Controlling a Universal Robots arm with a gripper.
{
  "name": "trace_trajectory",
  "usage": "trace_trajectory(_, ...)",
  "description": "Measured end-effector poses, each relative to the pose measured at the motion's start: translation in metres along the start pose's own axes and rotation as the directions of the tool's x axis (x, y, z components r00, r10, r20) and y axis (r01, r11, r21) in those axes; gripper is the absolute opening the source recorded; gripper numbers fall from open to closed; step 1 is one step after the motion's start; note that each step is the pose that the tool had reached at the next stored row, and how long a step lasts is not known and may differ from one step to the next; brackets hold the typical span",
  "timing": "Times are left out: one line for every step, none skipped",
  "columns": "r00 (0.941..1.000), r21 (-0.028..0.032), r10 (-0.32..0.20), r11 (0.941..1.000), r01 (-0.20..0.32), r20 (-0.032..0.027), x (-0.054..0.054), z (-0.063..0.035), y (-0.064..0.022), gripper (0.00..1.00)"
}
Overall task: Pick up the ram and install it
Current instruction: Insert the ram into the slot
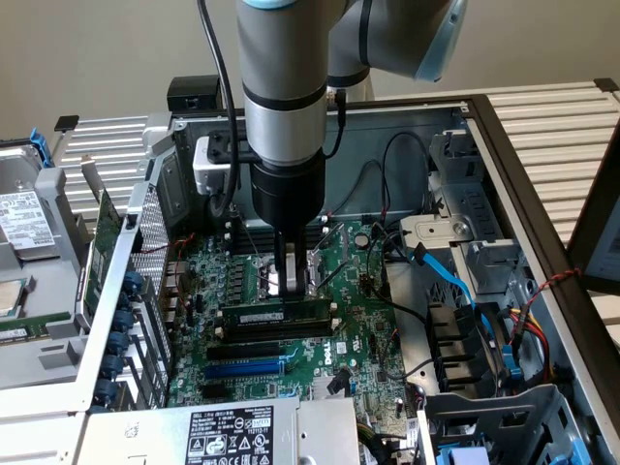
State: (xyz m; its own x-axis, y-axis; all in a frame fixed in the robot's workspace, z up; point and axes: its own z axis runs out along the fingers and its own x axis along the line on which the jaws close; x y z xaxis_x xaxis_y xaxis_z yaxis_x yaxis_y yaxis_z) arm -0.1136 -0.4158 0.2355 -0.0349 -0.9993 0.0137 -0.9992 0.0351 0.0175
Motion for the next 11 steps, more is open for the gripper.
trace_trajectory(1.0000, 0.0013, 0.001, 1.0000, -0.001, 0.0001, 0.0000, 0.0001, 0.0002, 0.13)
trace_trajectory(1.0000, 0.0020, 0.001, 1.0000, -0.001, 0.0001, 0.0000, 0.0002, 0.0006, 0.13)
trace_trajectory(1.0000, 0.0022, 0.002, 1.0000, -0.002, 0.0002, 0.0000, 0.0004, 0.0009, 0.13)
trace_trajectory(1.0000, 0.0024, 0.002, 1.0000, -0.002, 0.0002, 0.0000, 0.0005, 0.0012, 0.13)
trace_trajectory(1.0000, 0.0025, 0.002, 1.0000, -0.002, 0.0001, 0.0001, 0.0006, 0.0013, 0.13)
trace_trajectory(1.0000, 0.0024, 0.003, 1.0000, -0.003, -0.0002, 0.0001, 0.0007, 0.0013, 0.13)
trace_trajectory(1.0000, 0.0025, 0.003, 1.0000, -0.003, -0.0001, 0.0001, 0.0009, 0.0013, 0.13)
trace_trajectory(1.0000, 0.0027, 0.004, 1.0000, -0.004, 0.0000, 0.0001, 0.0011, 0.0013, 0.13)
trace_trajectory(1.0000, 0.0029, 0.005, 1.0000, -0.005, 0.0001, 0.0001, 0.0013, 0.0013, 0.13)
trace_trajectory(1.0000, 0.0029, 0.005, 1.0000, -0.005, 0.0000, 0.0001, 0.0014, 0.0013, 0.13)
trace_trajectory(1.0000, 0.0029, 0.006, 1.0000, -0.006, 0.0000, 0.0001, 0.0014, 0.0013, 0.13)
